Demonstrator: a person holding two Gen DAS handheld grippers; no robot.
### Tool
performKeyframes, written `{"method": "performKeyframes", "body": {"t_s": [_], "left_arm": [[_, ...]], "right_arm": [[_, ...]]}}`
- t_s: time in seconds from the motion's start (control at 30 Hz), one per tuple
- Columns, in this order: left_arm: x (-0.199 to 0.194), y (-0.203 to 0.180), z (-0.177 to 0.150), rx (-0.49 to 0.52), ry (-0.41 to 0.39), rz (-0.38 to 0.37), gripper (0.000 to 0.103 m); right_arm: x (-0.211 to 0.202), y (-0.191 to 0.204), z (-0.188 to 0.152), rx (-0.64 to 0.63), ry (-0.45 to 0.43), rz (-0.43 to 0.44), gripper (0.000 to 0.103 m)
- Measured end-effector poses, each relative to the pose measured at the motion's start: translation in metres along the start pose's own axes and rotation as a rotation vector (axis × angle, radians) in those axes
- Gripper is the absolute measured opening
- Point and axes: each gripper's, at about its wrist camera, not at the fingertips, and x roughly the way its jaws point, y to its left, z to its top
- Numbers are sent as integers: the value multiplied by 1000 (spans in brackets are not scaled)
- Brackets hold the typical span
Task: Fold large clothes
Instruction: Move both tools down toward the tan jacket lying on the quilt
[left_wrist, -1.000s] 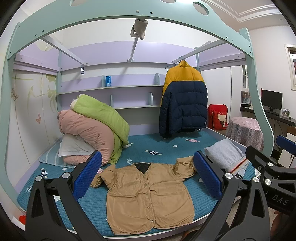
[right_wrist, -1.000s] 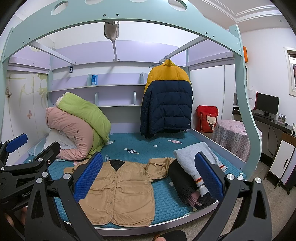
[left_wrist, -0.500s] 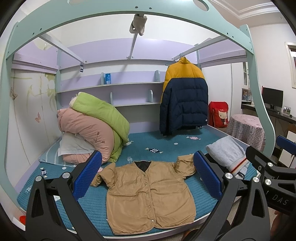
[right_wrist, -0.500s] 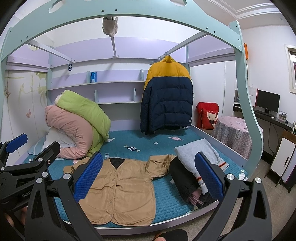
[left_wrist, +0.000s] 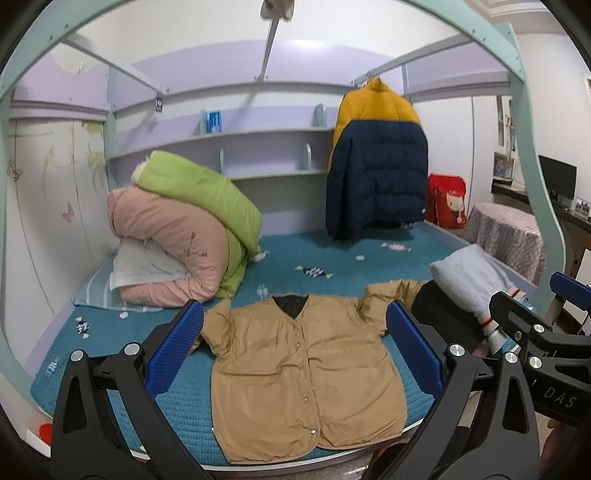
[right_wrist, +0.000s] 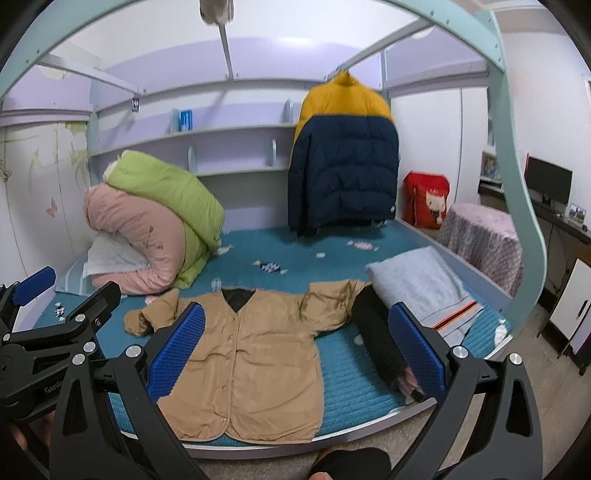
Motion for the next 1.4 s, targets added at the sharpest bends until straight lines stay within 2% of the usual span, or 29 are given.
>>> {"method": "performKeyframes", "body": {"t_s": [0.37,0.57,0.7,0.87,0.93,1.0,1.13,1.23,1.33,1.4], "left_arm": [[116,33,-33,-42,169,1,99],[197,74,-75,-101,326,-13,99],[248,120,-111,-204,439,0,98],[310,209,-151,-403,551,33,98],[336,254,-167,-506,554,63,98],[355,288,-177,-572,567,117,98],[404,352,-196,-691,557,162,98],[442,382,-209,-726,585,211,98],[468,406,-220,-808,574,211,98],[482,415,-228,-867,593,199,98]], "right_arm": [[108,30,-18,-13,189,49,96],[189,64,-48,-41,330,119,96],[246,96,-72,-82,435,171,96],[314,133,-93,-105,500,199,96],[339,142,-99,-97,506,201,96],[360,152,-105,-87,518,206,96],[399,168,-119,-64,538,218,96],[420,182,-127,-61,569,234,96],[432,190,-135,-61,593,253,96],[437,194,-137,-66,595,261,96]]}}
